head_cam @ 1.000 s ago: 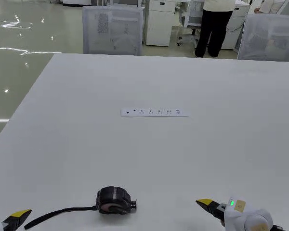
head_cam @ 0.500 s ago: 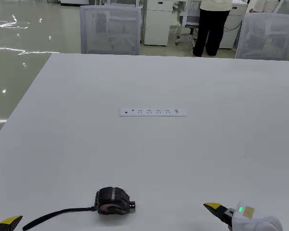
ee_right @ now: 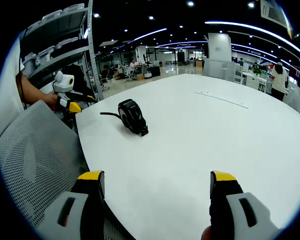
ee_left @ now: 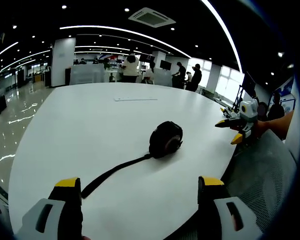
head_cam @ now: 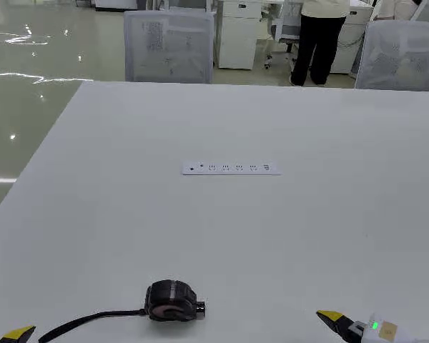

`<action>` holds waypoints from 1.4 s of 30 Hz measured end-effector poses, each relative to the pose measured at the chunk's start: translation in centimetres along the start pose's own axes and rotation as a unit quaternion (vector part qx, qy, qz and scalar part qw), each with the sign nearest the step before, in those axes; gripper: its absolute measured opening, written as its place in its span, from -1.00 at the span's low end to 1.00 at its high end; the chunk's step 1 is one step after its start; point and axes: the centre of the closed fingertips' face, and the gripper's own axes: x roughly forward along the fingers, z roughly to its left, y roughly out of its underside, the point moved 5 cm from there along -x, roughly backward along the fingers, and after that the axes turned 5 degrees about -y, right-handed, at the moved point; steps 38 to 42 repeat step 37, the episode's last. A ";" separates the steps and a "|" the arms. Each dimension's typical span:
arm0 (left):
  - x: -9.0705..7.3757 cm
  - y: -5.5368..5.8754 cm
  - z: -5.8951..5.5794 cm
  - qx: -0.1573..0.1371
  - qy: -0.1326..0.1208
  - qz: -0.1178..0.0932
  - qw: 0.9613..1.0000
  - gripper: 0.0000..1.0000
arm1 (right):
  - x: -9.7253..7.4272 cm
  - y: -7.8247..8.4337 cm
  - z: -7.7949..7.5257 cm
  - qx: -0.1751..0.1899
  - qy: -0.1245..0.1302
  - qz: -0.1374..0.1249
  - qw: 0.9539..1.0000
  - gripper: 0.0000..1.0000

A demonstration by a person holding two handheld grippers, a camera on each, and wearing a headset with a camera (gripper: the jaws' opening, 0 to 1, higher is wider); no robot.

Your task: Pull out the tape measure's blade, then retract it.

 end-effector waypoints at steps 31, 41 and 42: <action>-0.3 -0.1 -0.6 0.013 0.000 -0.003 1.000 0.95 | -0.8 0.6 0.0 0.012 0.005 -0.003 1.000 0.75; -0.3 -0.3 -0.7 0.012 0.003 -0.003 1.000 0.95 | -0.8 0.6 0.0 0.013 0.005 -0.003 1.000 0.75; -0.3 -0.3 -0.7 0.012 0.003 -0.003 1.000 0.95 | -0.8 0.6 0.0 0.013 0.005 -0.003 1.000 0.75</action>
